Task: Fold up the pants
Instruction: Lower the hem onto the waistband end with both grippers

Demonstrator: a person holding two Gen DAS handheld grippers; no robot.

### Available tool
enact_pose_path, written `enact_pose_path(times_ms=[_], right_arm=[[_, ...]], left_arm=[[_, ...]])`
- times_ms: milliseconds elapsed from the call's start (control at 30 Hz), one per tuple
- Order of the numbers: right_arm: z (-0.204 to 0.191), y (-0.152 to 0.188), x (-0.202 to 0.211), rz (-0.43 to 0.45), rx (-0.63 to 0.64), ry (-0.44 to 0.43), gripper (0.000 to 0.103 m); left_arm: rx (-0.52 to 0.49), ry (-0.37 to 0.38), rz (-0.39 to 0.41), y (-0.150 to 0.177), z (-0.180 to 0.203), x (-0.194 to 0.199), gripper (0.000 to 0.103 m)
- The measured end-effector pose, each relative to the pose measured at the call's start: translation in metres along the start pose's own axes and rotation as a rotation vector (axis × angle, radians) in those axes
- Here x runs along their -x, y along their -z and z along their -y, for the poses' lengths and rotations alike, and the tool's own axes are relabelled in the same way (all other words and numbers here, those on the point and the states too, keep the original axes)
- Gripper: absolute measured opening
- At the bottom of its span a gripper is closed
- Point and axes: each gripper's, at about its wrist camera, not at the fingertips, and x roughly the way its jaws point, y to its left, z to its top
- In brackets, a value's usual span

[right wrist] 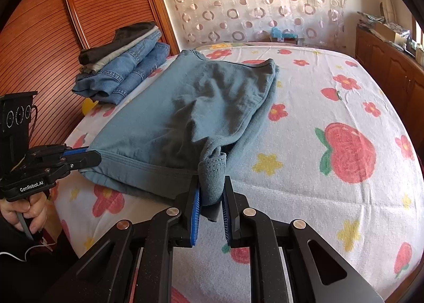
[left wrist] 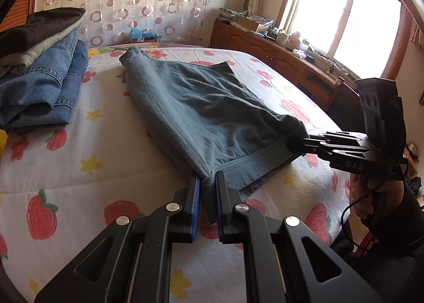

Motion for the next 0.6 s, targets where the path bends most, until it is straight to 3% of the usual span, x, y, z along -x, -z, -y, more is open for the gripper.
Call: enact_pose_path(times_ms=[600], right_arm=[[-0.002,-0.001,0.049,0.063,0.021,-0.028,0.015]], left_arm=[[-0.052,0.044,0.092,-0.018,0.017,0.048,0.011]])
